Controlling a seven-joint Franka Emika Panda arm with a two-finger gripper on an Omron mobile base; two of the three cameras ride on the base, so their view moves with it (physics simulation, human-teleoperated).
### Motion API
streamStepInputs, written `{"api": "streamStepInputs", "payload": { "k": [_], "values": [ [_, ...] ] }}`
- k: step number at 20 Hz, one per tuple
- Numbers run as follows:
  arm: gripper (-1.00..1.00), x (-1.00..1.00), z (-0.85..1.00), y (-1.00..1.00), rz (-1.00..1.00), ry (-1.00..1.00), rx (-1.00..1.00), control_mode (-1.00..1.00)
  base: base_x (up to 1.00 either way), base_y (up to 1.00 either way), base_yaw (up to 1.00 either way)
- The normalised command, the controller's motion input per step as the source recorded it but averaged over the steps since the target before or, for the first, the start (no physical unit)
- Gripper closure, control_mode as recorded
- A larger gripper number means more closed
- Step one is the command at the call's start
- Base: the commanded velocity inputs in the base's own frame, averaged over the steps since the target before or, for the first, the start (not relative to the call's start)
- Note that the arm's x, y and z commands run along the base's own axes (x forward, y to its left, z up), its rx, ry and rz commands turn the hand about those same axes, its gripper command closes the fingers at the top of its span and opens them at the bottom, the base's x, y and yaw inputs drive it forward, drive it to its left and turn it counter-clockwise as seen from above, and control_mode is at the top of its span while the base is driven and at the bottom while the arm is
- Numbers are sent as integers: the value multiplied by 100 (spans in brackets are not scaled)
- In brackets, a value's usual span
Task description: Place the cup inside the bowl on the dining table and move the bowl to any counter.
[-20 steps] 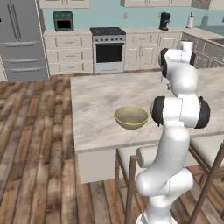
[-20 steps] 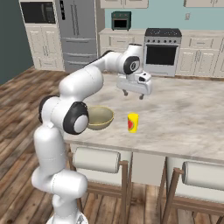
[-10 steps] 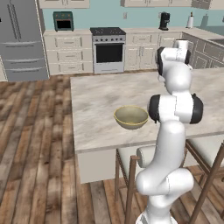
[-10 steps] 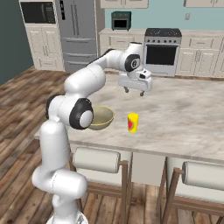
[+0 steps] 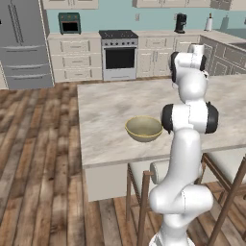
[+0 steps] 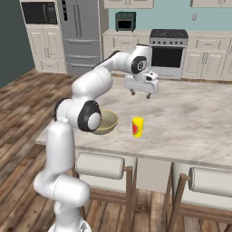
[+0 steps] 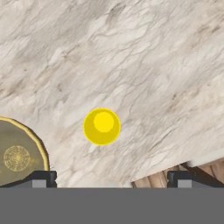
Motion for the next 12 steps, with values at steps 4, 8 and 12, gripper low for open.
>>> {"api": "streamStepInputs", "payload": {
  "k": [4,8,12],
  "values": [
    [-100,20,-13,-12,0,0,0,-100,0,0,0],
    [-100,19,-11,-16,0,0,0,-100,0,0,0],
    [-100,7,-6,-11,0,0,0,-100,0,0,0]
  ]
}}
